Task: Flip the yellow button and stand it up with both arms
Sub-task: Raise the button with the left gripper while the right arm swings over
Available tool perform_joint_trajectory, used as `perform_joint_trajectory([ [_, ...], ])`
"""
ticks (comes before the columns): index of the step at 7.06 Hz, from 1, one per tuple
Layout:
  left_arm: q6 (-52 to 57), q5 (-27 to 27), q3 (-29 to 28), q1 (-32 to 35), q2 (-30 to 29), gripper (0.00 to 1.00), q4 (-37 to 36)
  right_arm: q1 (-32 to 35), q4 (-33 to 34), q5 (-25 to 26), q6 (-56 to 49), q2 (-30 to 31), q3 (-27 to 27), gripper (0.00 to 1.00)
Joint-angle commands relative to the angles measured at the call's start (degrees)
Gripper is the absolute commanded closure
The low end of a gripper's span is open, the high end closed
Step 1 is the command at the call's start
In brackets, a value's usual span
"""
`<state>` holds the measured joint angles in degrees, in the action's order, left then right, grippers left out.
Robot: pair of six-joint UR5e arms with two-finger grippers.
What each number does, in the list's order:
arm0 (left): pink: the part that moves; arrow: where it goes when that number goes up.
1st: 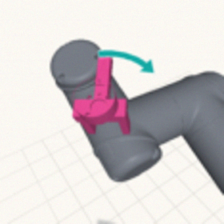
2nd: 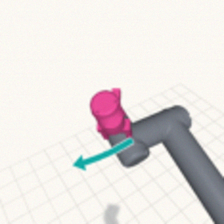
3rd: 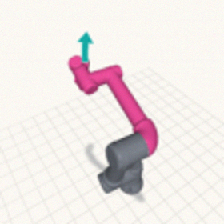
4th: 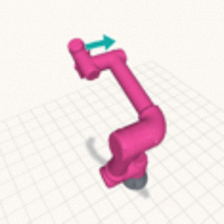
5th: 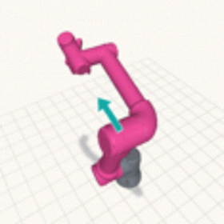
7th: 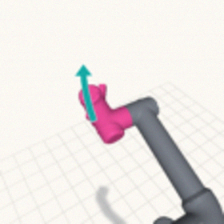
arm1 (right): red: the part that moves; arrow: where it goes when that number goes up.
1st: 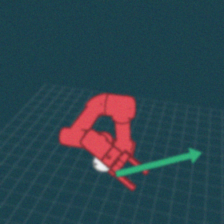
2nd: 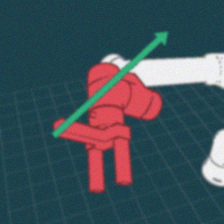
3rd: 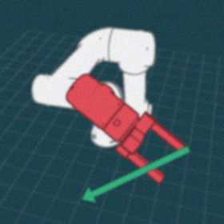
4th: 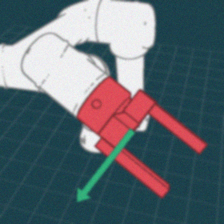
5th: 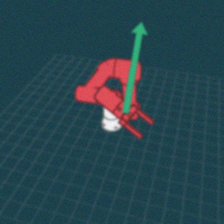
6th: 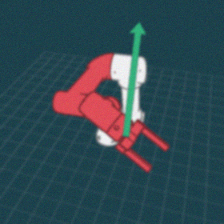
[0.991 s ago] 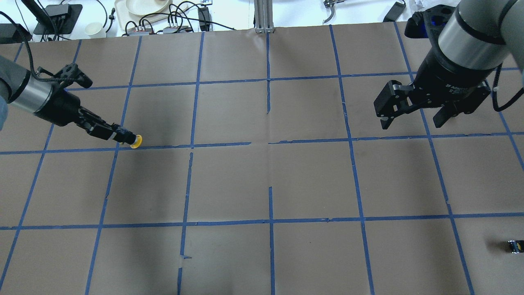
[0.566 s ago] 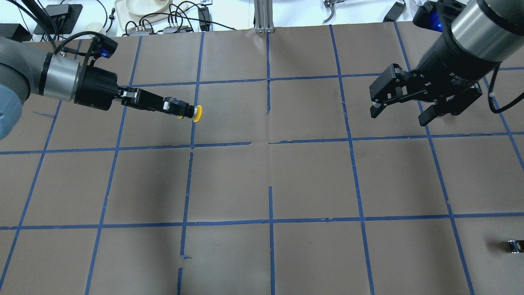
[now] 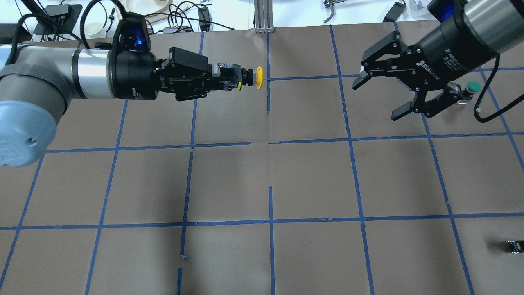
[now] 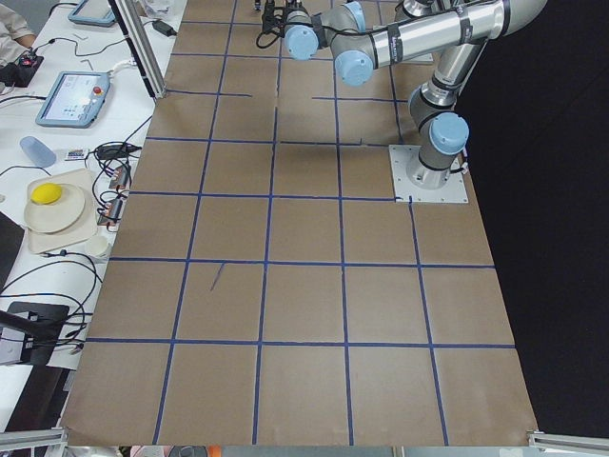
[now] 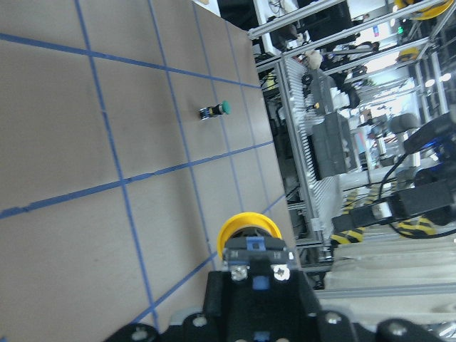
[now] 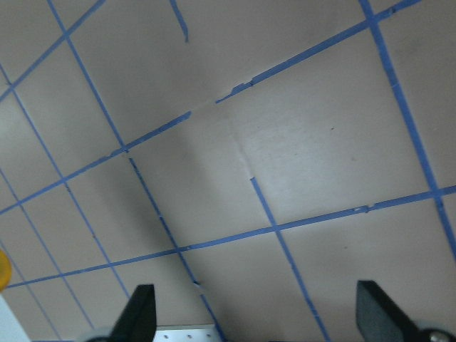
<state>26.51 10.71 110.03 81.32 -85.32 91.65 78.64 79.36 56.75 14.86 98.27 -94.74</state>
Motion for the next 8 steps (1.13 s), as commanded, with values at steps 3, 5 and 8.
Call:
perform_joint_trajectory([
  [3, -1.7, -15.6, 2.1, 6.6, -0.3, 1.00, -0.4, -2.7, -0.3, -17.5, 15.4, -0.8, 1.3, 0.00],
  [5, -1.7, -18.3, 2.3, 6.7, -0.6, 1.00, -0.2, -2.0, -0.7, -21.2, 22.3, 0.2, 1.6, 0.00],
  [8, -1.6, -18.9, 2.0, 6.8, -1.5, 1.00, -0.4, 0.2, -2.0, -22.8, 27.5, 3.4, -0.9, 0.00],
])
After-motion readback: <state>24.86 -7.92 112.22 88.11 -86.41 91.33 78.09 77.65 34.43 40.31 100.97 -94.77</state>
